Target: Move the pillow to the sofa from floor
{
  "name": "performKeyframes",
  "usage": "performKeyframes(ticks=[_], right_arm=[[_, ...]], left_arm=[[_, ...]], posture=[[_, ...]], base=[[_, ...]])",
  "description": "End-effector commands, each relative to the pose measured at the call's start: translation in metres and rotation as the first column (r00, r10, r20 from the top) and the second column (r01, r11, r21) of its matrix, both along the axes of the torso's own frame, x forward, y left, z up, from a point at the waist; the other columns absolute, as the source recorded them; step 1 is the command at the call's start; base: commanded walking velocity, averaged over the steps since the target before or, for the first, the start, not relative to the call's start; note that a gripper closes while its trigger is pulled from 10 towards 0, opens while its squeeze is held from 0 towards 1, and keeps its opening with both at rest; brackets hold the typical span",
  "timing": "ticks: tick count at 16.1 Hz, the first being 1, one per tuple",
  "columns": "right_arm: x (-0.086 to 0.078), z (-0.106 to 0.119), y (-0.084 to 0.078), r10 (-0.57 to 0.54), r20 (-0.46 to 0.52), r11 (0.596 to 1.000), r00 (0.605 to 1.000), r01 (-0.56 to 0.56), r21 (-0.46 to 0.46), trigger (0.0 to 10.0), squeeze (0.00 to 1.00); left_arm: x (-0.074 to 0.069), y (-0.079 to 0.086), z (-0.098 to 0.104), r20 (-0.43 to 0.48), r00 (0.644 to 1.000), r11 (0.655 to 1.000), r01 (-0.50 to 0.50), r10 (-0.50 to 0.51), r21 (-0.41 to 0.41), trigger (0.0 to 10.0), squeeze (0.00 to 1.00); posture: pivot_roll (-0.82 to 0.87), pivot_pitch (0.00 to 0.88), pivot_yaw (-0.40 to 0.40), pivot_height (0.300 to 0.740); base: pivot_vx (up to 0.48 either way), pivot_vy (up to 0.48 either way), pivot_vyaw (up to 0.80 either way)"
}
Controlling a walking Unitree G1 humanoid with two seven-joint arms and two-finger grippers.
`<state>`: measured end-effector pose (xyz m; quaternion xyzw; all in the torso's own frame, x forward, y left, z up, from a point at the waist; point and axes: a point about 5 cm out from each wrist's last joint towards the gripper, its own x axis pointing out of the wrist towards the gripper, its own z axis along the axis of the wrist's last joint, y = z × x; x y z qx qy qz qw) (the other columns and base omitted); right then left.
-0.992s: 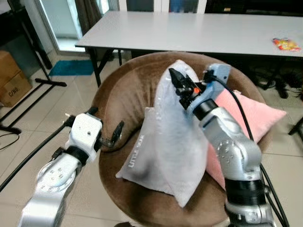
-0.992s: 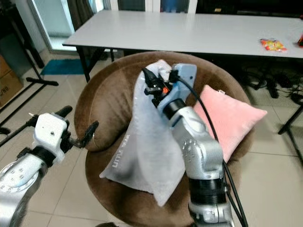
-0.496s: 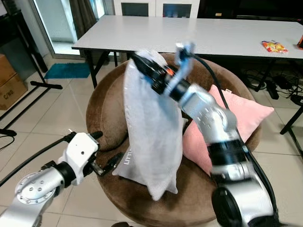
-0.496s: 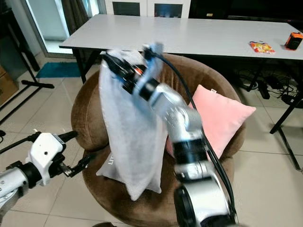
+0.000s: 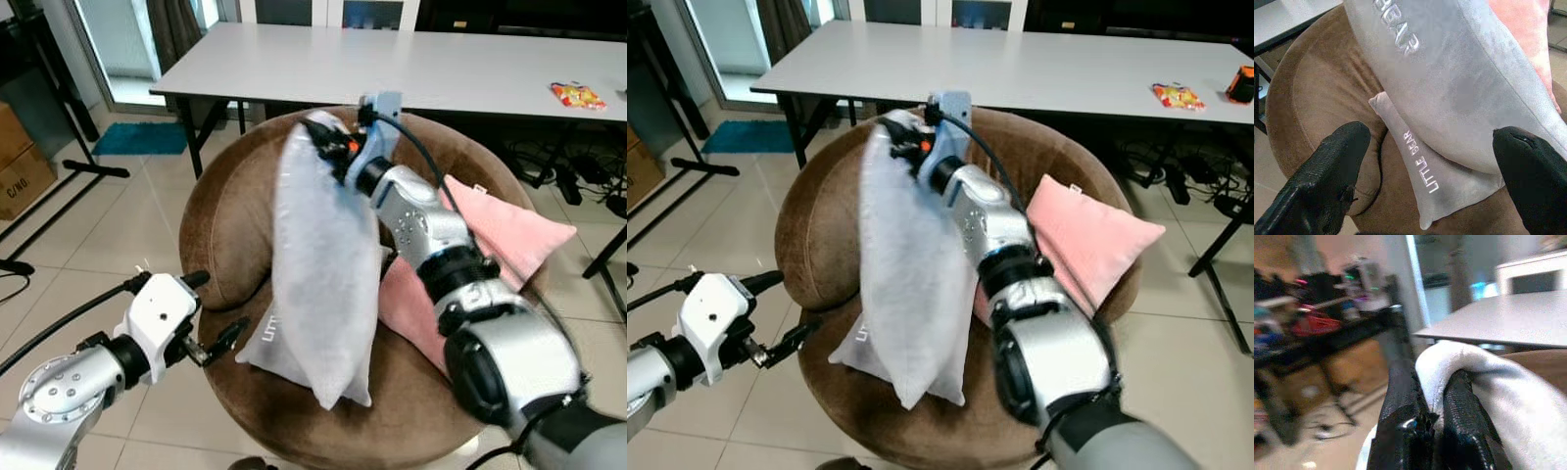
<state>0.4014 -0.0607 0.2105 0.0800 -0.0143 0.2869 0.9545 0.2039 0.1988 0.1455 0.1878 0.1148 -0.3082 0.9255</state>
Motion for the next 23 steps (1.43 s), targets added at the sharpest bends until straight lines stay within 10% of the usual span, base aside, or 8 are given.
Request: performKeyframes(ticks=[1,3,7,11,12,13,17,23], right_arm=[[0.004,0.000,-0.005,-0.077,0.022,0.992,0.997,0.079,-0.100,10.0,0.20],[0.011,0.002,-0.020,-0.217,0.084,0.942,0.973,0.231,-0.243,10.0,1.00],[0.018,0.014,-0.038,-0.320,0.141,0.896,0.937,0.348,-0.276,10.0,1.00],[0.022,0.031,-0.061,-0.414,0.100,0.904,0.905,0.422,-0.069,10.0,1.00],[0.022,0.034,-0.067,-0.443,0.107,0.893,0.890,0.449,-0.036,10.0,0.40],[0.022,0.034,-0.075,-0.453,0.076,0.892,0.888,0.452,0.022,10.0,0.00],[0.011,0.005,-0.069,-0.189,0.072,0.982,0.979,0.187,0.035,10.0,0.00],[-0.057,-0.044,-0.075,-0.228,0.043,0.974,0.973,0.227,0.020,10.0,0.00]], left_arm=[[0.002,0.001,0.000,-0.004,1.000,1.000,0.004,-0.004,0.013,10.0,0.00],[0.004,0.000,0.001,0.007,1.000,1.000,0.007,-0.007,0.019,10.0,0.00],[0.005,0.001,0.001,0.014,1.000,1.000,0.002,-0.002,0.028,10.0,0.00],[0.010,0.005,0.002,0.056,0.997,0.998,-0.052,0.050,0.034,10.0,0.00],[0.013,0.006,0.002,0.071,0.995,0.997,-0.074,0.072,0.033,10.0,0.00],[0.019,0.006,0.003,0.103,0.987,0.991,-0.129,0.127,0.014,10.0,0.00],[0.029,-0.011,0.007,0.156,0.950,0.959,-0.253,0.271,-0.124,10.0,0.00],[0.027,-0.012,-0.003,0.195,0.896,0.916,-0.379,0.398,-0.128,10.0,0.00]], posture=[[0.09,0.000,0.035,0.740],[0.09,0.000,0.037,0.740],[0.09,0.000,0.040,0.740],[0.09,0.000,0.040,0.740],[0.08,0.000,0.040,0.740],[0.08,0.000,0.039,0.740],[0.06,0.000,0.047,0.740],[0.04,0.000,0.018,0.740]], base=[[0.000,0.000,0.00],[0.000,0.000,0.00],[0.000,0.000,0.00],[0.000,0.000,0.00],[0.000,0.000,0.00],[0.000,0.000,0.00],[0.000,0.000,0.00],[0.000,0.000,0.00]])
